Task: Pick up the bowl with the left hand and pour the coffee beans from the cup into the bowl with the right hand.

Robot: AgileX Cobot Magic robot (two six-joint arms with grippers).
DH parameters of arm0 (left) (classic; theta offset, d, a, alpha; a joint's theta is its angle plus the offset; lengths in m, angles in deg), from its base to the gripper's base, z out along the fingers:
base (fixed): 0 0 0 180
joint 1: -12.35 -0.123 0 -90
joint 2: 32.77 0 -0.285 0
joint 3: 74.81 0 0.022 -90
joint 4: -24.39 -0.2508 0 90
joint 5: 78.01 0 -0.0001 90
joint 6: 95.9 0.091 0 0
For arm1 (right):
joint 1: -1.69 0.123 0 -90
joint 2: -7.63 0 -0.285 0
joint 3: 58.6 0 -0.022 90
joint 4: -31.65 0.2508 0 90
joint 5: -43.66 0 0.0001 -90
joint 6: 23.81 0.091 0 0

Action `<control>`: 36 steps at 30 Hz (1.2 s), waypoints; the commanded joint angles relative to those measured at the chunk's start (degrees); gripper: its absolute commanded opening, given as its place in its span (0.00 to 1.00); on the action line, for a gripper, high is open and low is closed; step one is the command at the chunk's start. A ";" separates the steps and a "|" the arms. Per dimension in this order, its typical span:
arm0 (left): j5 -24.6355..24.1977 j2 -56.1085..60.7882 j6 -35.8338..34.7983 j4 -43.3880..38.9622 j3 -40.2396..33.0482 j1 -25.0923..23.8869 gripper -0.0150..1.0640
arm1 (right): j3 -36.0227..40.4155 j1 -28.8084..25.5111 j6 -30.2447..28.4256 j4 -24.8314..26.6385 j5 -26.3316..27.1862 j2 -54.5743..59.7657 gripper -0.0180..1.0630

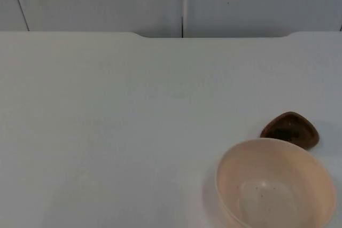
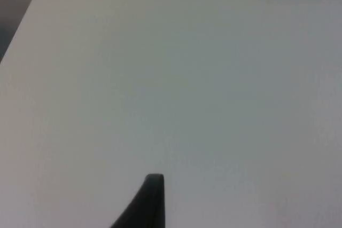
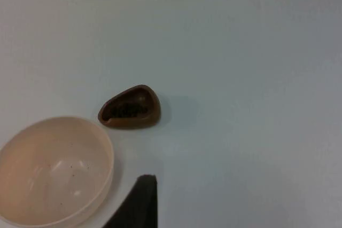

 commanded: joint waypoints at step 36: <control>12.39 -21.37 8.86 19.39 1.47 0.07 0.93 | 0.43 -0.39 -0.15 0.14 0.26 -0.18 0.99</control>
